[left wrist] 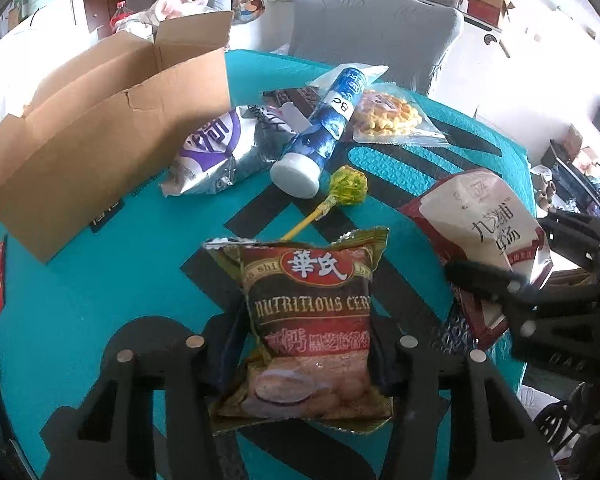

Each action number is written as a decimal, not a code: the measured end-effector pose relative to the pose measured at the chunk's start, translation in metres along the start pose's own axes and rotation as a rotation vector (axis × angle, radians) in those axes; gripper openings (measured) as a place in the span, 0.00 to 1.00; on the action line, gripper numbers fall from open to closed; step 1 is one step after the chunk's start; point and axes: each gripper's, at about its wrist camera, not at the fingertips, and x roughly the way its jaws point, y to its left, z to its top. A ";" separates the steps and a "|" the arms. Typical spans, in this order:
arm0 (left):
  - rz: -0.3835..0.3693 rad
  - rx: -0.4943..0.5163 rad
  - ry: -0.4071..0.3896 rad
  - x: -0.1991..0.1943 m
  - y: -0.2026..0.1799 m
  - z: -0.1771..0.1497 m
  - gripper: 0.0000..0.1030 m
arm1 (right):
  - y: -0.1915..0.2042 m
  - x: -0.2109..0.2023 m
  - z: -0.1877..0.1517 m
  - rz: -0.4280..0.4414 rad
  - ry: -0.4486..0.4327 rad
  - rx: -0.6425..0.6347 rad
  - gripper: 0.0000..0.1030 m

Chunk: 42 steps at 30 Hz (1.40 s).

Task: Organize snacks
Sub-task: 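Lift the cereal packet and white bag and carry them toward the cardboard box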

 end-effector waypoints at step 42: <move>0.085 -0.199 -0.193 -0.095 0.049 0.019 0.43 | 0.043 -0.043 0.050 0.262 -0.163 -0.121 0.40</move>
